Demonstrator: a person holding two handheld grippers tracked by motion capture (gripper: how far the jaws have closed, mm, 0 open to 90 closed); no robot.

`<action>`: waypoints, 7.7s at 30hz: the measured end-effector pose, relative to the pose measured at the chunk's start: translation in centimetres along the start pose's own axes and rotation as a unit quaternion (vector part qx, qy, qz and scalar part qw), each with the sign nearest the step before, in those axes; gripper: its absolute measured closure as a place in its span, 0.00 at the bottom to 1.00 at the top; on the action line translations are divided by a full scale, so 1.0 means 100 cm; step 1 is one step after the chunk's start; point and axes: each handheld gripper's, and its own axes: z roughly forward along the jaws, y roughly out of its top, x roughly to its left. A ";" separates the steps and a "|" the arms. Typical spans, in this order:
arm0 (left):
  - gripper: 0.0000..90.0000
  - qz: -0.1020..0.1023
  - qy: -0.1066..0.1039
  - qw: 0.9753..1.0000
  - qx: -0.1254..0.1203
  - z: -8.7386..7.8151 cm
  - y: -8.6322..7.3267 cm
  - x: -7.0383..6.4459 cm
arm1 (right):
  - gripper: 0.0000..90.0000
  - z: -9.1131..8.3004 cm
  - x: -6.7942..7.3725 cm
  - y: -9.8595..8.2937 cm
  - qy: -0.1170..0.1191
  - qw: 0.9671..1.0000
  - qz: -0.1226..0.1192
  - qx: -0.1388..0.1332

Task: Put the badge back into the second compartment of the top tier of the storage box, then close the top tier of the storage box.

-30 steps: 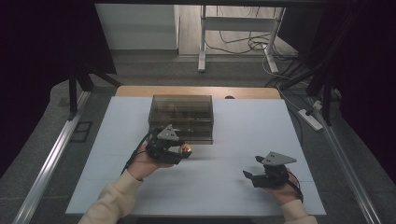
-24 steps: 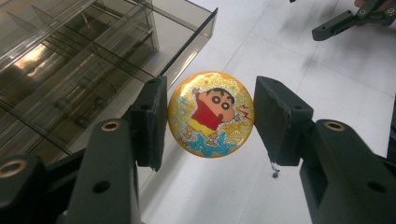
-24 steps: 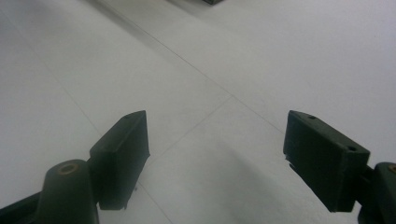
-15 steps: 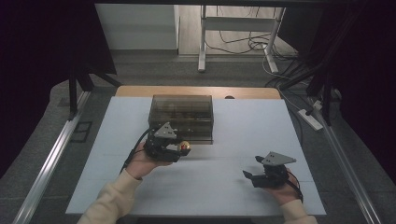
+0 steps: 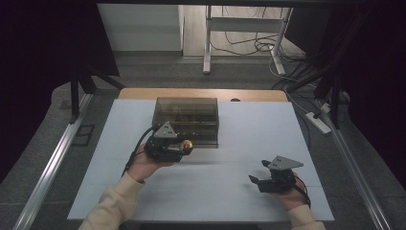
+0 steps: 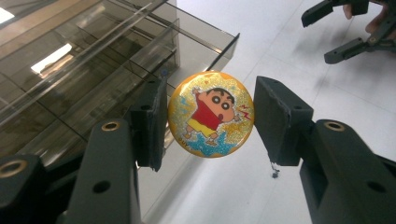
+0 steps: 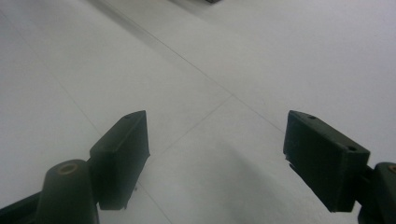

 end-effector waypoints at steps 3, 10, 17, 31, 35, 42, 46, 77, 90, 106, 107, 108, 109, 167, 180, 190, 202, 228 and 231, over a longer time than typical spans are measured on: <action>0.52 -0.004 0.005 1.000 -0.005 -0.001 0.000 0.002 | 0.25 0.000 0.000 0.000 0.000 1.000 -0.001 0.000; 0.52 -0.013 0.016 1.000 -0.014 -0.002 0.000 0.007 | 0.25 0.000 0.000 0.000 0.001 1.000 -0.002 0.000; 0.52 -0.021 0.024 0.999 -0.016 0.000 0.001 0.013 | 0.25 0.000 0.000 0.000 0.000 1.000 -0.002 0.000; 0.52 -0.033 0.049 0.998 -0.015 0.007 0.001 0.026 | 0.25 0.001 0.000 0.000 0.001 1.000 -0.002 0.002; 0.52 -0.035 0.053 0.998 -0.014 0.011 0.001 0.029 | 0.25 0.001 0.000 0.000 0.000 1.000 -0.002 0.003; 0.52 -0.038 0.060 0.997 -0.014 0.018 0.006 0.035 | 0.25 0.001 0.000 0.000 0.003 1.000 -0.003 0.006; 0.52 -0.042 0.060 0.997 -0.011 0.025 0.007 0.040 | 0.25 0.001 0.000 0.000 -0.001 1.000 -0.002 0.005; 0.29 -0.054 0.059 0.997 -0.001 0.037 0.005 0.044 | 0.25 0.002 -0.001 -0.001 -0.001 1.000 -0.003 0.008; 0.27 -0.054 0.044 0.998 -0.002 0.031 0.004 0.042 | 0.25 0.002 -0.001 -0.001 -0.002 1.000 -0.004 0.008; 0.27 -0.048 0.029 0.998 -0.013 0.018 -0.005 0.031 | 0.25 0.001 -0.001 -0.001 -0.004 1.000 -0.005 0.006; 0.27 -0.048 0.026 0.998 -0.013 0.017 -0.006 0.030 | 0.25 0.001 -0.001 -0.001 -0.003 1.000 -0.006 0.006; 0.27 -0.047 0.025 0.998 -0.014 0.016 -0.007 0.029 | 0.25 0.001 -0.001 -0.001 -0.004 1.000 -0.006 0.006; 0.27 -0.046 0.026 0.998 -0.015 0.015 -0.008 0.027 | 0.25 0.001 -0.001 -0.001 -0.004 1.000 -0.006 0.005; 0.98 -0.039 0.038 0.998 0.004 0.005 -0.057 0.018 | 0.25 0.000 -0.001 -0.002 -0.007 1.000 -0.006 0.006; 0.98 -0.039 0.046 0.998 0.005 0.017 -0.053 0.022 | 0.25 0.001 -0.001 -0.002 -0.008 1.000 -0.006 0.007; 0.98 -0.033 0.047 0.998 0.006 0.019 -0.051 0.022 | 0.25 0.001 -0.002 -0.002 -0.008 1.000 -0.007 0.008; 0.98 -0.035 0.051 0.998 0.003 0.021 -0.049 0.024 | 0.25 0.001 -0.001 -0.002 -0.008 1.000 -0.007 0.008; 0.98 -0.043 0.068 0.997 -0.001 0.028 -0.044 0.037 | 0.25 0.002 -0.002 -0.002 -0.009 1.000 -0.007 0.009; 0.98 -0.045 0.069 0.997 -0.001 0.030 -0.044 0.038 | 0.25 0.002 -0.002 -0.002 -0.009 1.000 -0.006 0.009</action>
